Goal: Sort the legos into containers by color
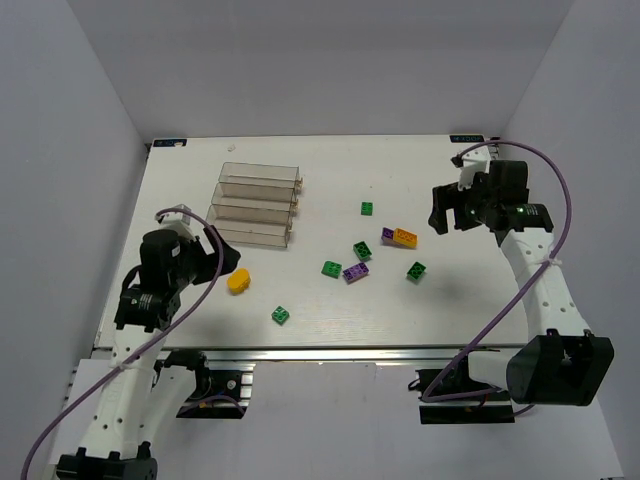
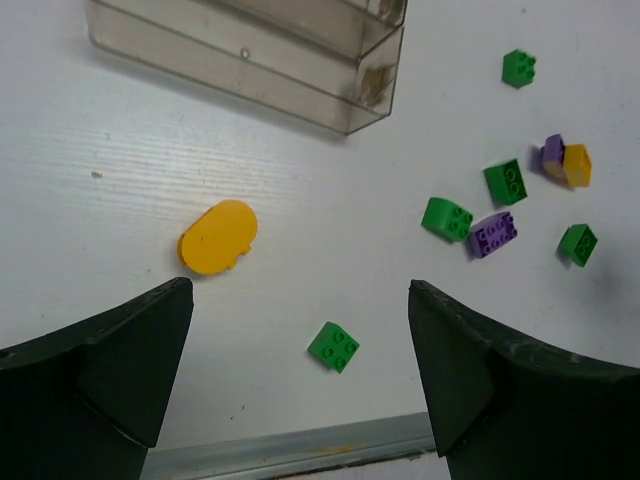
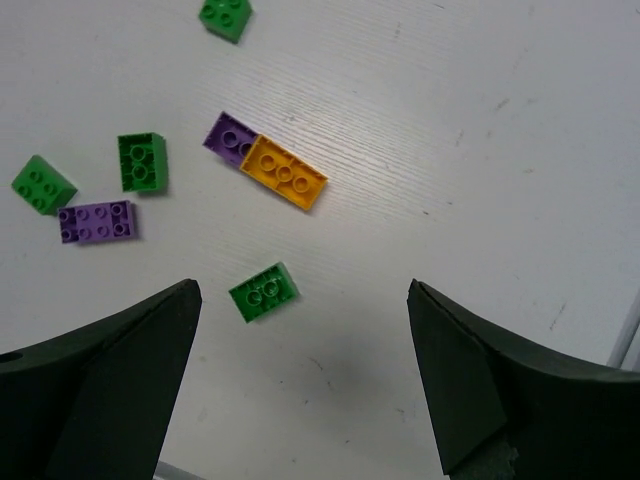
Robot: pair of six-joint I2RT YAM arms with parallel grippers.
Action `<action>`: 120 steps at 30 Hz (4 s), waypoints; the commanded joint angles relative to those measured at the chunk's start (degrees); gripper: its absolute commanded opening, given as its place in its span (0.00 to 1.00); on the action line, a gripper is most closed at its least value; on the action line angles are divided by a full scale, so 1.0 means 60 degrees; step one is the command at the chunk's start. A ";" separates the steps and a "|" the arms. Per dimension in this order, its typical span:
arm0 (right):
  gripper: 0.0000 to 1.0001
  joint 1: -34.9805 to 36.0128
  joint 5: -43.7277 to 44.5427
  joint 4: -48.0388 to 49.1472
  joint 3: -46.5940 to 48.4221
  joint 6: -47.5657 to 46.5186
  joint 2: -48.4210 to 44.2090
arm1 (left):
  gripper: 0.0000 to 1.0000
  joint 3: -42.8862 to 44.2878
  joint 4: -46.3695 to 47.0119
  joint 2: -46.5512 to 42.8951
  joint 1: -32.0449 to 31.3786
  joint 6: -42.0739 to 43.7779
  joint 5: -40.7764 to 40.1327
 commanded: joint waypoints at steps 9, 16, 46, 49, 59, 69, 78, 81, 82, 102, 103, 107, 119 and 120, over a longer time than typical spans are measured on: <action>0.89 0.0402 -0.4777 -0.1099 -0.0608 -0.5340 -0.0597 | 0.45 0.0242 -0.0487 0.2399 -0.0150 -0.0328 -0.0455; 0.89 0.0709 -0.4983 -0.0267 -0.2028 -0.5239 -0.1477 | 0.77 0.0536 -0.0810 0.4523 -0.0150 -0.0094 -0.0486; 0.89 0.0958 -0.4778 0.0248 -0.2616 -0.4667 -0.1346 | 0.22 0.1151 0.0216 0.7531 -0.1058 0.0185 -0.1116; 0.89 0.0987 -0.4778 0.0219 -0.2587 -0.4667 -0.1331 | 0.22 0.1589 0.0084 0.6695 -0.1058 -0.0093 -0.0955; 0.89 0.0973 -0.4895 0.0248 -0.2645 -0.4564 -0.1346 | 0.19 0.4152 0.1180 0.7422 -0.0795 -0.2026 -0.1100; 0.89 0.0973 -0.4880 0.0394 -0.2762 -0.4535 -0.1551 | 0.30 0.5809 0.1534 0.9841 -0.0795 -0.2086 -0.1643; 0.89 0.1002 -0.4618 0.1183 -0.2836 -0.3732 -0.1244 | 0.80 0.5824 0.1431 1.0194 -0.0795 -0.1705 -0.1863; 0.89 0.1061 -0.3930 0.1710 -0.2821 -0.3030 -0.0806 | 0.86 0.5897 0.1446 1.0209 -0.0795 -0.1647 -0.1863; 0.89 0.1090 -0.3450 0.1843 -0.2835 -0.2867 -0.0717 | 0.86 0.5926 0.1431 1.0180 -0.0795 -0.1646 -0.1863; 0.82 0.1046 -0.3151 0.0093 -0.0201 -0.9514 0.4098 | 0.81 0.2354 0.1797 0.4647 -0.0795 -0.1616 0.0158; 0.77 0.1061 -0.3181 -0.0189 0.0048 -0.9632 0.4379 | 0.81 0.2207 0.1725 0.4410 -0.0795 -0.1660 0.0173; 0.71 0.1032 -0.2991 -0.0471 0.0986 -0.9575 0.5420 | 0.82 0.1825 0.1403 0.3633 -0.0795 -0.1749 0.0115; 0.44 0.1046 -0.2698 -0.0279 0.1500 -0.9530 0.6373 | 0.82 0.1459 0.1109 0.2680 -0.0883 -0.2217 0.0173; 0.26 0.1061 -0.2727 -0.0337 0.1544 -0.9516 0.6388 | 0.82 0.1415 0.1167 0.2650 -0.0970 -0.2247 0.0246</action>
